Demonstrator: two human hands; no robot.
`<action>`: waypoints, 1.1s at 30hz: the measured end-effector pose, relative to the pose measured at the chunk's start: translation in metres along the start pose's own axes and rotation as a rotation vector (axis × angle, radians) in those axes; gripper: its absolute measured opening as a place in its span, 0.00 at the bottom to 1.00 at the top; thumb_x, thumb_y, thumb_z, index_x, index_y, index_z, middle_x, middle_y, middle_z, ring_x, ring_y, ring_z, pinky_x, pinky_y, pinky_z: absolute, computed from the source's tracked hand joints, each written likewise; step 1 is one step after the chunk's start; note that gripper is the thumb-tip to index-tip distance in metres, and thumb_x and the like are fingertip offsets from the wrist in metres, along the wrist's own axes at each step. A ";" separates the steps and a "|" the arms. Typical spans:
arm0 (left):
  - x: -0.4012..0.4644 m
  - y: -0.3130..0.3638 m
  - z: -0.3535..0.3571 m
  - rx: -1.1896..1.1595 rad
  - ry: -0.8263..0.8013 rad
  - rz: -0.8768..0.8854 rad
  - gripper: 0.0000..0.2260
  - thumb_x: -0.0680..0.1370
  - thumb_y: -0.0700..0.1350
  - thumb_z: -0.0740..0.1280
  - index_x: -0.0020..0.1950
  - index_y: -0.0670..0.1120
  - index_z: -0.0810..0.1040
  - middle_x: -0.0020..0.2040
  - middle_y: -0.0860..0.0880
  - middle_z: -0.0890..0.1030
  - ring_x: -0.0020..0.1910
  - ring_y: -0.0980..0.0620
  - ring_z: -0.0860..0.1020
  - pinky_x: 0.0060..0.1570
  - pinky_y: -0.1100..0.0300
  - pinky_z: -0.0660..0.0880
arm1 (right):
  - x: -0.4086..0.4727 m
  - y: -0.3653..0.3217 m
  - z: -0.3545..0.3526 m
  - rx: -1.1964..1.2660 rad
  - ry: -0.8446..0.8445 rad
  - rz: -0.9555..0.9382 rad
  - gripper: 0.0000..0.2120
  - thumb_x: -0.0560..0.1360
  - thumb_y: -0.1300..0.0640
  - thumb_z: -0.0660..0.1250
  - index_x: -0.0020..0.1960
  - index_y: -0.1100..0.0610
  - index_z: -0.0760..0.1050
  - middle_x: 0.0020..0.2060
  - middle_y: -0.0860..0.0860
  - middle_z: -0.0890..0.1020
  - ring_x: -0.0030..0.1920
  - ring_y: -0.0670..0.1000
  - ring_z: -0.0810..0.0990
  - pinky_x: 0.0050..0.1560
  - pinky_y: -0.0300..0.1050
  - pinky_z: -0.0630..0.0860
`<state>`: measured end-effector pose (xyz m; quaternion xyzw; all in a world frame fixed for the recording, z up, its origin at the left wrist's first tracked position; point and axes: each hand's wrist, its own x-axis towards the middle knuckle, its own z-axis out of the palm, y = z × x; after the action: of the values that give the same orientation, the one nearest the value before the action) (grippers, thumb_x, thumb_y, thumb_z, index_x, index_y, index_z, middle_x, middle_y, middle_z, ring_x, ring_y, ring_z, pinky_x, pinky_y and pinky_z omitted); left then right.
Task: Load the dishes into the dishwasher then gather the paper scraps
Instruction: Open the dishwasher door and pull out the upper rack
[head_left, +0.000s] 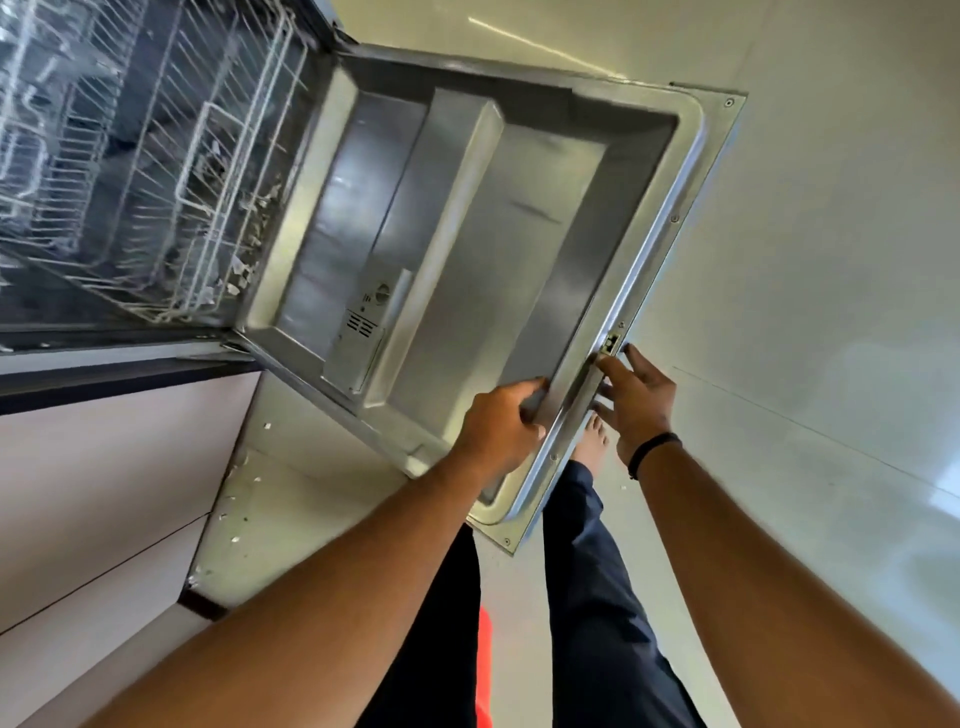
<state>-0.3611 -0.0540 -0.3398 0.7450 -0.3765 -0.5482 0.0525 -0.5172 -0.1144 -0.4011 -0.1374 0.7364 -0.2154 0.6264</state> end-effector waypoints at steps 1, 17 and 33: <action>0.005 -0.001 0.005 0.002 -0.005 0.004 0.28 0.76 0.40 0.73 0.76 0.52 0.72 0.66 0.47 0.81 0.63 0.46 0.80 0.65 0.56 0.76 | 0.007 0.003 -0.001 0.015 0.004 0.015 0.28 0.75 0.57 0.74 0.73 0.52 0.72 0.46 0.49 0.85 0.53 0.54 0.84 0.58 0.55 0.80; 0.077 -0.022 0.058 0.039 -0.052 0.030 0.25 0.79 0.38 0.69 0.76 0.48 0.72 0.67 0.45 0.80 0.60 0.43 0.81 0.64 0.53 0.76 | 0.105 0.044 -0.015 -0.115 0.059 0.134 0.24 0.73 0.56 0.76 0.68 0.52 0.77 0.52 0.54 0.86 0.53 0.56 0.85 0.51 0.56 0.83; 0.134 -0.049 0.102 0.156 -0.169 -0.049 0.31 0.79 0.39 0.64 0.81 0.54 0.61 0.53 0.43 0.83 0.47 0.45 0.81 0.53 0.52 0.80 | 0.165 0.064 -0.004 -0.438 0.235 0.100 0.10 0.72 0.57 0.76 0.35 0.52 0.79 0.38 0.56 0.85 0.38 0.60 0.86 0.39 0.58 0.84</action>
<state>-0.4080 -0.0679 -0.5087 0.7069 -0.4028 -0.5793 -0.0508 -0.5462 -0.1363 -0.5741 -0.2072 0.8391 -0.0341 0.5018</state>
